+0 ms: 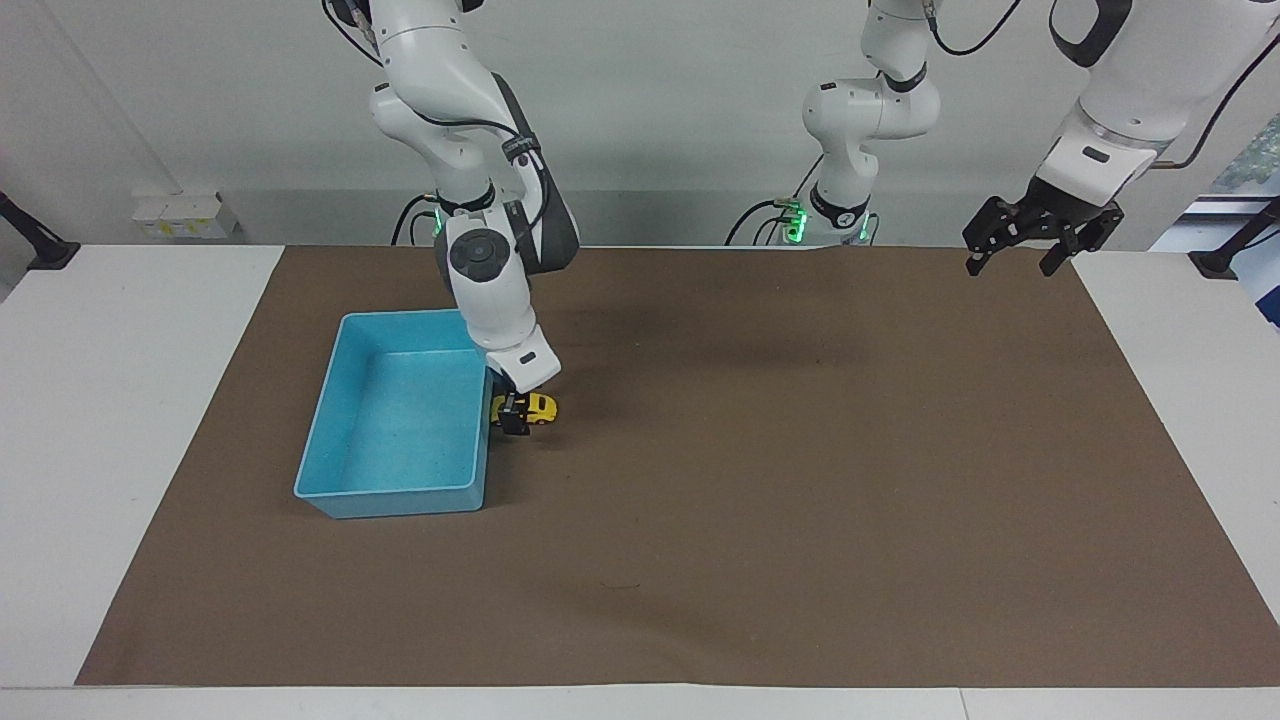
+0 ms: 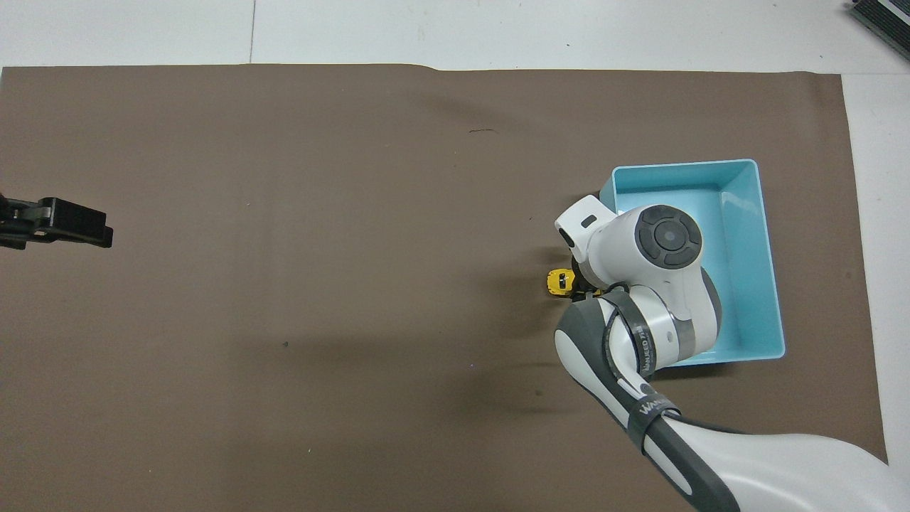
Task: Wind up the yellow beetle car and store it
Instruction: 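Lower the right gripper and close it on the yellow car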
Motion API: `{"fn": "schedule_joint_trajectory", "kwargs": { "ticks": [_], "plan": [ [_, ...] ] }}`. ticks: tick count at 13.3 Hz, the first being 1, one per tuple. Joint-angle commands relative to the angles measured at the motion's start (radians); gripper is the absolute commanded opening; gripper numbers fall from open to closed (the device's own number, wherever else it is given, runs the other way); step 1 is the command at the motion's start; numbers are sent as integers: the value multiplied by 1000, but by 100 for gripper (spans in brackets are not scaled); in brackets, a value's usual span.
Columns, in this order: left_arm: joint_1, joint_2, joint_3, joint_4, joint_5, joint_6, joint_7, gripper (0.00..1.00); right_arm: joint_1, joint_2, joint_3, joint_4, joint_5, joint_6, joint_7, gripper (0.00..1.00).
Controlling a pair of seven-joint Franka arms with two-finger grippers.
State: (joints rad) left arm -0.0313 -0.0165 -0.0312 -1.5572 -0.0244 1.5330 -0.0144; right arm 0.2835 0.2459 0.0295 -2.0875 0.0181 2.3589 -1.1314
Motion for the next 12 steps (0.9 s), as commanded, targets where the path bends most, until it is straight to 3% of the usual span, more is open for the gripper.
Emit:
{"fn": "schedule_joint_trajectory", "kwargs": {
  "ticks": [1, 2, 3, 4, 5, 8, 12],
  "plan": [
    [13, -11, -9, -4, 15, -11, -1, 100, -1, -10, 0, -28, -12, 19, -15, 84],
    [13, -10, -9, -4, 15, -11, -1, 100, -1, -13, 0, -34, -12, 19, -15, 76],
    [13, -11, -9, -4, 15, -11, -1, 100, 0, -14, 0, -37, -12, 19, -15, 58],
    [13, -11, -9, -4, 15, -11, -1, 100, 0, -14, 0, -37, -12, 16, -15, 32],
    [13, -10, -9, -4, 15, -11, -1, 100, 0, -14, 0, -37, -12, 16, -15, 23],
    [11, -10, -9, -4, 15, -11, -1, 100, 16, -10, 0, -26, -13, 16, -15, 12],
    [13, -11, -9, -4, 15, -11, -1, 100, 71, 4, 0, 30, -13, 8, 91, 9]
  ]
}}
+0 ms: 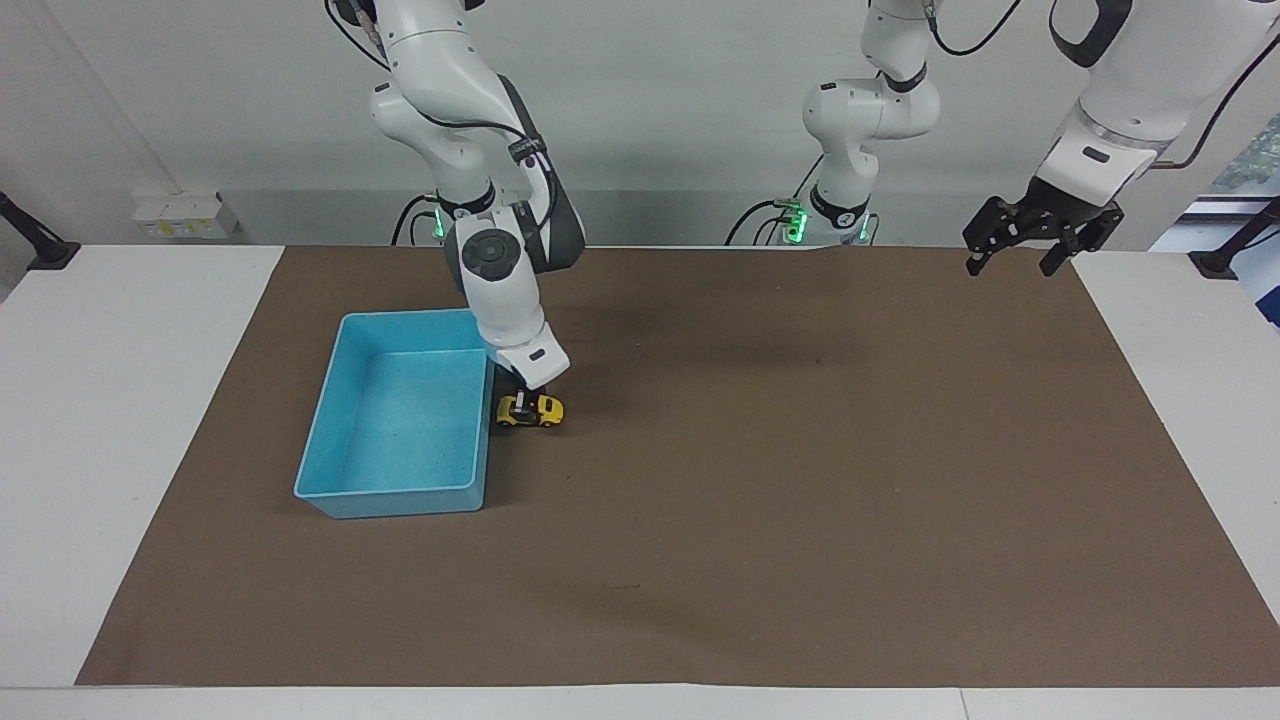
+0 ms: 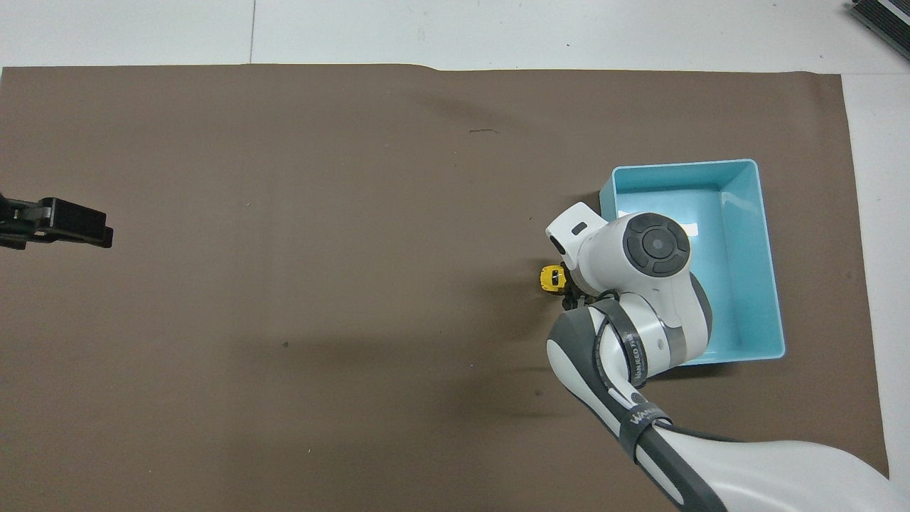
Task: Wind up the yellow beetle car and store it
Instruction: 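Lower the right gripper and close it on the yellow car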
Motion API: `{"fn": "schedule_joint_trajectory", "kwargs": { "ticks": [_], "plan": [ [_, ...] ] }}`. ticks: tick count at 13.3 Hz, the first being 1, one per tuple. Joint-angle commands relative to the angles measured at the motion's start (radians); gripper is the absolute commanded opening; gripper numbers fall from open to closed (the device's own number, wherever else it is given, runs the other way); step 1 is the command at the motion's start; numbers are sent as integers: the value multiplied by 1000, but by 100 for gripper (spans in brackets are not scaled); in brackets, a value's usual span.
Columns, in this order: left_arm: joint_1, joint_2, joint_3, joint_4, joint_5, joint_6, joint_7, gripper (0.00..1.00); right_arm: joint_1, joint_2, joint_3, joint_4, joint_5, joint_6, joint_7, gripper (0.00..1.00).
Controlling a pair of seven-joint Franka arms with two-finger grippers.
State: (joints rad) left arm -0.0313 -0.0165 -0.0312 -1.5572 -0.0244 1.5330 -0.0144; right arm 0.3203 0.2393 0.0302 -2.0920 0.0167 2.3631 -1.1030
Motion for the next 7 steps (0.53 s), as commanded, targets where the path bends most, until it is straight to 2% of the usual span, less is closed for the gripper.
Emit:
{"fn": "schedule_joint_trajectory", "kwargs": {
  "ticks": [1, 4, 7],
  "plan": [
    [13, -11, -9, -4, 15, -11, -1, 100, 43, 11, -1, 53, -12, -2, 72, 9],
    [13, -11, -9, -4, 15, -11, -1, 100, 40, 3, -1, 142, -12, -135, 71, 9],
    [13, -11, -9, -4, 15, -11, -1, 100, 28, -40, -4, 165, -12, -223, 71, 10]
  ]
}}
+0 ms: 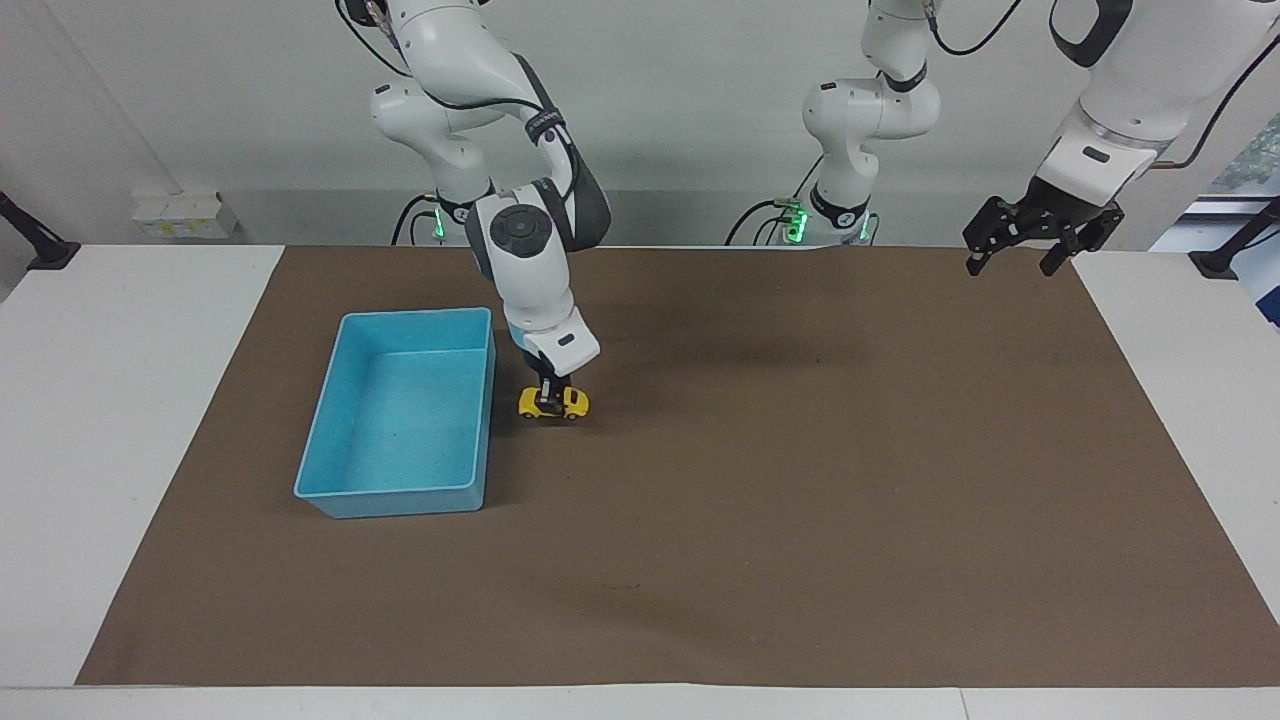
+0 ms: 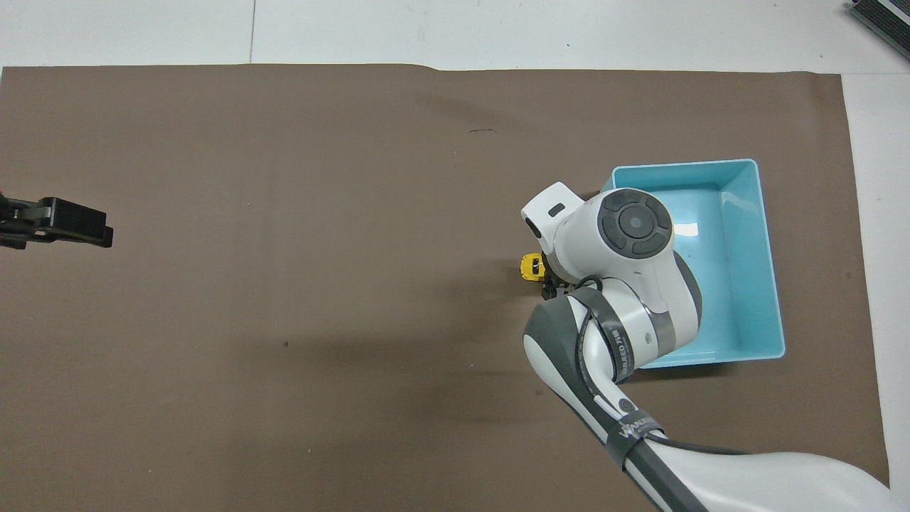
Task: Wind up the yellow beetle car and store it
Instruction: 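Lift the car with the right gripper and carry it into the box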
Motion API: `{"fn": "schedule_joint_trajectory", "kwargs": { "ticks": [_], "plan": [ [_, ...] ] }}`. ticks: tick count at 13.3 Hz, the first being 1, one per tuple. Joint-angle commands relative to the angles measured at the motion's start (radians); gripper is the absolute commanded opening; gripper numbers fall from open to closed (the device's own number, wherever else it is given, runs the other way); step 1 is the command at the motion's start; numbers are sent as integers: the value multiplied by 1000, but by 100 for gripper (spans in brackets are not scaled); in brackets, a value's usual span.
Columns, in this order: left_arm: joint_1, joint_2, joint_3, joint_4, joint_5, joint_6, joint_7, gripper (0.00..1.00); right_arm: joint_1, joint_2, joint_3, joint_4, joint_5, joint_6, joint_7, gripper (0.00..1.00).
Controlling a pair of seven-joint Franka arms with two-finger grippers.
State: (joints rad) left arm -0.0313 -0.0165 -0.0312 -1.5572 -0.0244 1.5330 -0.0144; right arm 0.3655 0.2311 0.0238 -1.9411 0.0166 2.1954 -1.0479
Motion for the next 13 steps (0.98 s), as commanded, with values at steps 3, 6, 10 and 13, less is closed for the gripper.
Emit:
{"fn": "schedule_joint_trajectory", "kwargs": {
  "ticks": [3, 6, 10, 13],
  "plan": [
    [13, -11, -9, -4, 15, -11, -1, 100, -54, -79, -8, 45, -12, -150, 6, 10],
    [13, -11, -9, -4, 15, -11, -1, 100, -109, -108, -8, 74, -11, -224, -47, 10],
    [13, -11, -9, -4, 15, -11, -1, 100, -200, -114, -8, 61, -9, -240, -174, 10],
    [13, -11, -9, -4, 15, -11, -1, 100, -266, -134, -10, 10, -9, -230, -277, 10]
  ]
}}
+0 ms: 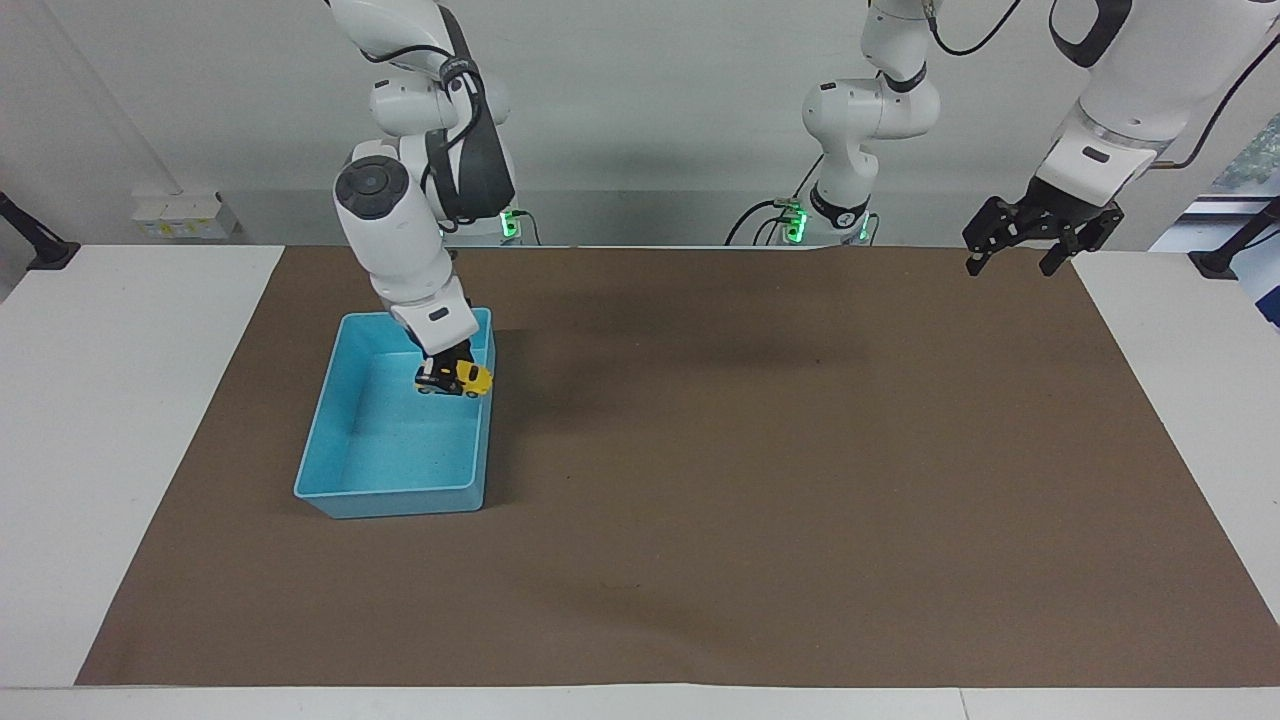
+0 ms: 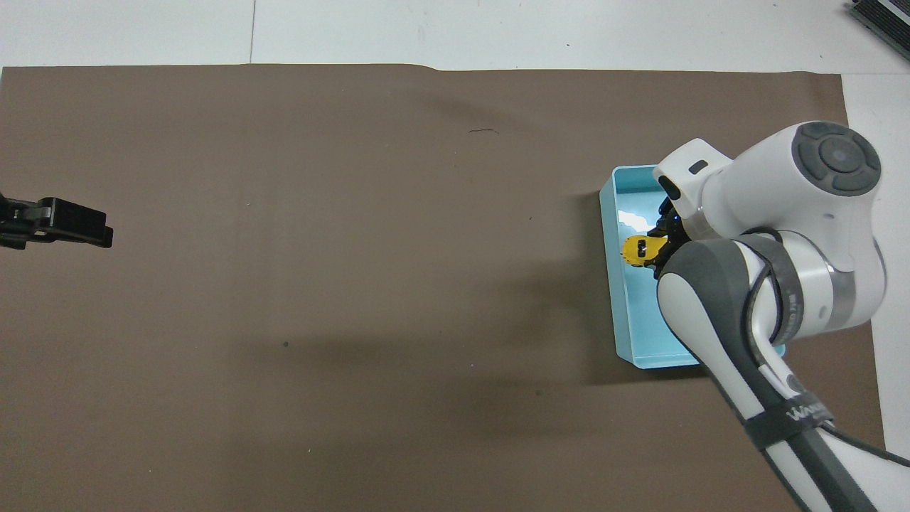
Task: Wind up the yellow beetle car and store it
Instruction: 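Lift the car with the right gripper and carry it into the box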
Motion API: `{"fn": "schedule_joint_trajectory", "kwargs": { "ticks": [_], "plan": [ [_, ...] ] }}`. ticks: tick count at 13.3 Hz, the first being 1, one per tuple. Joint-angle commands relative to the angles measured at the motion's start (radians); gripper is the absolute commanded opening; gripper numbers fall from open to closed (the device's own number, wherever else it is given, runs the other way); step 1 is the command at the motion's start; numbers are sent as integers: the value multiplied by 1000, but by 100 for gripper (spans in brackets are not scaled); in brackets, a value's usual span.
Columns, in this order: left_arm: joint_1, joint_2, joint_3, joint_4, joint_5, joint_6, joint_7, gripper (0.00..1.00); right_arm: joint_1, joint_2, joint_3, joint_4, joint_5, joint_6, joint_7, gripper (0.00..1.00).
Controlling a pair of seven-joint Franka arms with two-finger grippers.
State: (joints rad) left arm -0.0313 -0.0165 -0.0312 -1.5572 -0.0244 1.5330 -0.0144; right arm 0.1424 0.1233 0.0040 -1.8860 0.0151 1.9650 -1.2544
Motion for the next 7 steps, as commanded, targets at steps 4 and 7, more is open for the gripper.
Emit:
{"fn": "schedule_joint_trajectory", "kwargs": {
  "ticks": [4, 7],
  "plan": [
    [13, -11, -9, -4, 15, -11, -1, 100, -86, -51, 10, -148, -10, 67, -166, 10],
    [13, -11, -9, -4, 15, -11, -1, 100, -86, -48, 10, -228, -12, 190, -192, 10]
  ]
}}
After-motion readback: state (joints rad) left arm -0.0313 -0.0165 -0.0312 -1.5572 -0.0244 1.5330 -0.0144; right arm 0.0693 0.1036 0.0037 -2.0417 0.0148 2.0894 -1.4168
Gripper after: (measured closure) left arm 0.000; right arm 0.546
